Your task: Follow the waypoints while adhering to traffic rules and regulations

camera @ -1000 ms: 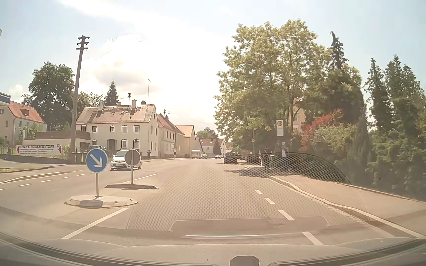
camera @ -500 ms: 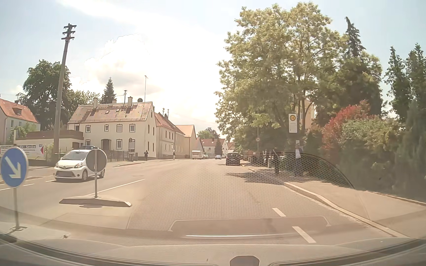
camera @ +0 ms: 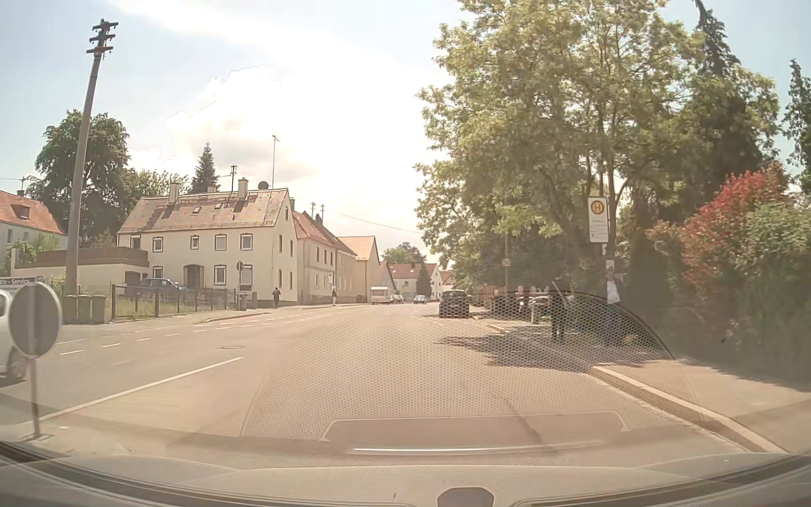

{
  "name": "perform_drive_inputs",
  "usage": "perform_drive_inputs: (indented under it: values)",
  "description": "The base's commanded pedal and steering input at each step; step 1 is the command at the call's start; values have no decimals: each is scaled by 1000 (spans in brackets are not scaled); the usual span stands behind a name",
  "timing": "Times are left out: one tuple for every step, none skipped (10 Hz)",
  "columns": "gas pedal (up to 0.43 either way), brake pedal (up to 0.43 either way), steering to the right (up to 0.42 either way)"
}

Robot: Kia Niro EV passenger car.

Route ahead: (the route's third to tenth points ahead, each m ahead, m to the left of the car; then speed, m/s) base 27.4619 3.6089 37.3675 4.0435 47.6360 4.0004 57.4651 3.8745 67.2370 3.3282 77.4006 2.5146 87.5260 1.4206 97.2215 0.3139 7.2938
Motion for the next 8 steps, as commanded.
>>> perform_drive_inputs:
  values:
    - [189, 0, -22]
    - [189, 0, -18]
    - [189, 0, -15]
    - [189, 0, -14]
    - [189, 0, -14]
    - [189, 0, -14]
    - [189, 0, -14]
    - [189, 0, -14]
